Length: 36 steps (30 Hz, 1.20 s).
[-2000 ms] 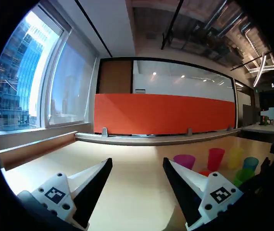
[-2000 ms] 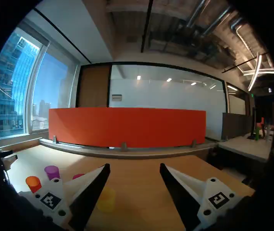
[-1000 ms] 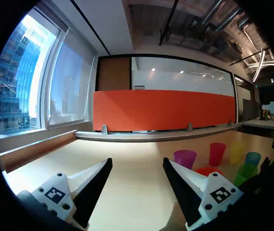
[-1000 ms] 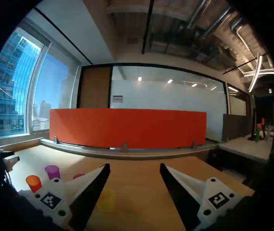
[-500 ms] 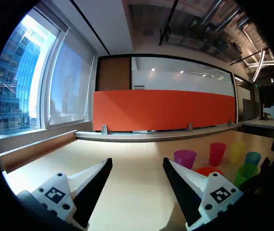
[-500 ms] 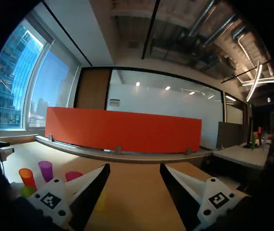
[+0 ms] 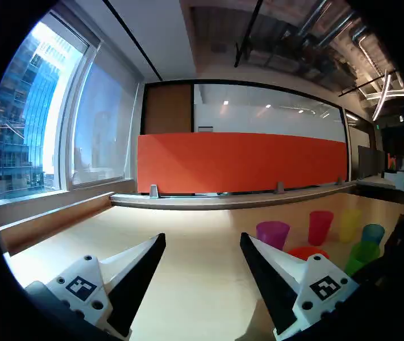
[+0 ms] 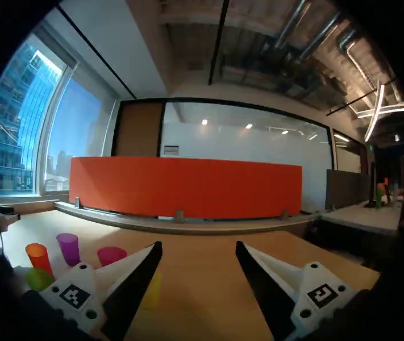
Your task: Pour water
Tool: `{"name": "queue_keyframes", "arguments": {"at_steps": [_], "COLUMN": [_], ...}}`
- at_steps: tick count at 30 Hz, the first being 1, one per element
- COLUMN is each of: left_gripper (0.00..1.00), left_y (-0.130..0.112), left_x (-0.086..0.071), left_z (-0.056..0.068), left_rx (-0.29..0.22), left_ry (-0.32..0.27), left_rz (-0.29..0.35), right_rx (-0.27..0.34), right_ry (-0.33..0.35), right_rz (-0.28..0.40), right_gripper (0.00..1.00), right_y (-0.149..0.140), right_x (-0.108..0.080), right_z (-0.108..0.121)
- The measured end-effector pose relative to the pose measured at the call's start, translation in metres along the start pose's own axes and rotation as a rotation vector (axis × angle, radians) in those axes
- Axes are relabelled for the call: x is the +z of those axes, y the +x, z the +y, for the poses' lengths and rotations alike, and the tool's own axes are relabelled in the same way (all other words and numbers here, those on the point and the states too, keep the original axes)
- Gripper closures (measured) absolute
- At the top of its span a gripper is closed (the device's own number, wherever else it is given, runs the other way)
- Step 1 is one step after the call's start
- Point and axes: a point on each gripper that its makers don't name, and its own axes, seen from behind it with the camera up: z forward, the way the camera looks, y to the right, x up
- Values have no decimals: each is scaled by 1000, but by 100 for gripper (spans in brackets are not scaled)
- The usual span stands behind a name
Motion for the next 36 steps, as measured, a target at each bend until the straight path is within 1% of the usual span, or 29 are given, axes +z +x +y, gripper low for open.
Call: {"name": "queue_keyframes", "arguments": {"at_steps": [11, 14, 20, 29, 32, 36], "left_gripper": [3, 3, 3, 3, 3, 3], "left_y": [0, 0, 0, 0, 0, 0], "left_x": [0, 0, 0, 0, 0, 0], "left_z": [1, 1, 1, 0, 0, 1], "left_rx": [0, 0, 0, 0, 0, 0], "left_ry": [0, 0, 0, 0, 0, 0], "left_rz": [0, 0, 0, 0, 0, 0], "right_rx": [52, 47, 33, 34, 43, 39], "right_ry": [35, 37, 21, 0, -1, 3], "right_rz": [-16, -23, -47, -53, -58, -58], "right_gripper": [0, 0, 0, 0, 0, 0], "right_y": [-26, -32, -43, -48, -50, -51], "right_x": [9, 9, 7, 8, 8, 8], "right_z": [-1, 0, 7, 20, 22, 21]}}
